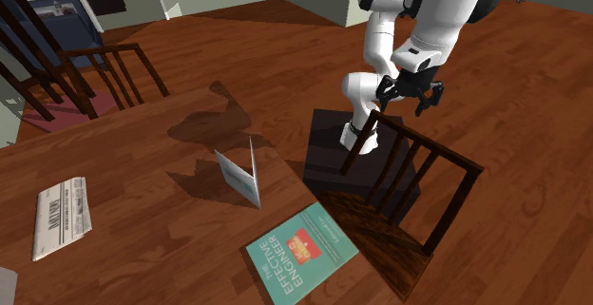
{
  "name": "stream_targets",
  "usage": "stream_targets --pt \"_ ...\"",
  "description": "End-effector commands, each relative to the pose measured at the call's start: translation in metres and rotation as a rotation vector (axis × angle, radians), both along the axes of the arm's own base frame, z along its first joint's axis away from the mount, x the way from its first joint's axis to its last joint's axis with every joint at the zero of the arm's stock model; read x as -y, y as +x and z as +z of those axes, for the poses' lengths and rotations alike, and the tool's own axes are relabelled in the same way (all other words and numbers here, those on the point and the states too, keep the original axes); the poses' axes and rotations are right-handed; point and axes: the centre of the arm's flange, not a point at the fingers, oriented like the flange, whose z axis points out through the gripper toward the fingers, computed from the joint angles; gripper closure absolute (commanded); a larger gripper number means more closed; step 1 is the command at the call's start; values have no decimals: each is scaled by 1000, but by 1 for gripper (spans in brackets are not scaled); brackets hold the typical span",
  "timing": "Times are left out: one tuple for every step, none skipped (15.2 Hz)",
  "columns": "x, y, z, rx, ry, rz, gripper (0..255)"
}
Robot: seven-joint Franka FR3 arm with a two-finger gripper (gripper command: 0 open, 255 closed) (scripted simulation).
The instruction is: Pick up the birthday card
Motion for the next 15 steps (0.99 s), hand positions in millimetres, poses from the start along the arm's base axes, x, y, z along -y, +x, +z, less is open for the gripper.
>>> stream_targets --pt "0 0 0 0 0 0 0" --pt "13 3 -2 2 -1 12 0" --pt "25 6 -3 4 -2 23 0" --pt "37 9 -5 6 -3 35 0" --pt "50 12 -6 8 -4 46 0" --pt "62 15 -8 10 -5 58 0" --pt "75 19 -9 12 -6 69 0" --pt "87 22 -11 14 -7 81 0" --pt "99 26 -12 16 -8 92 0" --pt "111 30 -14 18 -8 104 0" --pt "124 34 -15 20 -9 115 0" --pt "136 38 -17 22 -10 127 0" --pt "148 43 -18 24 -11 138 0" --pt "160 47 -19 26 -12 150 0" --pt "172 52 -21 28 -13 161 0"
